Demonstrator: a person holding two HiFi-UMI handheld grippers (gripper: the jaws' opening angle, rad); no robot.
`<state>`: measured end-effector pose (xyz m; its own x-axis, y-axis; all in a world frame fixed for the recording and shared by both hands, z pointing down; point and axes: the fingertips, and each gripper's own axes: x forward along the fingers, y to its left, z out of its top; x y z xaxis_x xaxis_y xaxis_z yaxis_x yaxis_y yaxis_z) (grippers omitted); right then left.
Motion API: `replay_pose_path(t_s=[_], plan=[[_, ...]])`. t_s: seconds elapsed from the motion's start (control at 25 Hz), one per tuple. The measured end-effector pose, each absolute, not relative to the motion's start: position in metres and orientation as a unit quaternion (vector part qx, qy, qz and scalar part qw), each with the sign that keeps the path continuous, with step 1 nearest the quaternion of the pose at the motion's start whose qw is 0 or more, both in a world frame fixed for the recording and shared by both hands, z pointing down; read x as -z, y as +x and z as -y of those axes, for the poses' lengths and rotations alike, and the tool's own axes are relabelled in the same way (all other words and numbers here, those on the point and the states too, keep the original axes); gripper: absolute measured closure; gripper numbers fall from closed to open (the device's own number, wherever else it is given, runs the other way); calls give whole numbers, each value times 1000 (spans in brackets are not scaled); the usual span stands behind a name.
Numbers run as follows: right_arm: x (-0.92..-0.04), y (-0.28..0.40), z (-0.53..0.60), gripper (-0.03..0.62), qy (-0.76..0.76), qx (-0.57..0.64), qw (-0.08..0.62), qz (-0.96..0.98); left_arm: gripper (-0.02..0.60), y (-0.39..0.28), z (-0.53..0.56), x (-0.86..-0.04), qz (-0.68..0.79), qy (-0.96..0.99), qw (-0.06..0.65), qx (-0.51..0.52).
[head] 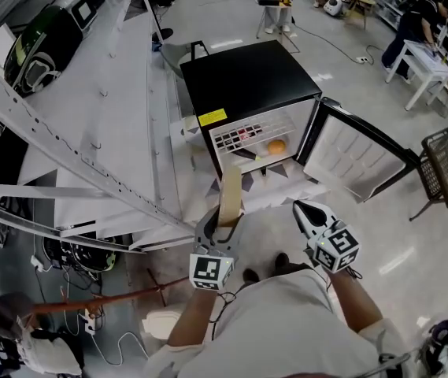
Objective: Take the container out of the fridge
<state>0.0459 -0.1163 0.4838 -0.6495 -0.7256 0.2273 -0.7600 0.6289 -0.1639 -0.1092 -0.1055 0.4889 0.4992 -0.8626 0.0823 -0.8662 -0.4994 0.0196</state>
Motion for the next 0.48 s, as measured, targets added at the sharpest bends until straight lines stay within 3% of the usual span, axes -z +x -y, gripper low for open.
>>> replay_pose_path(t_s=[0.48], plan=[[-470, 76, 134, 588, 388, -100, 64, 914, 356, -100, 94, -481, 539, 841, 44, -10]])
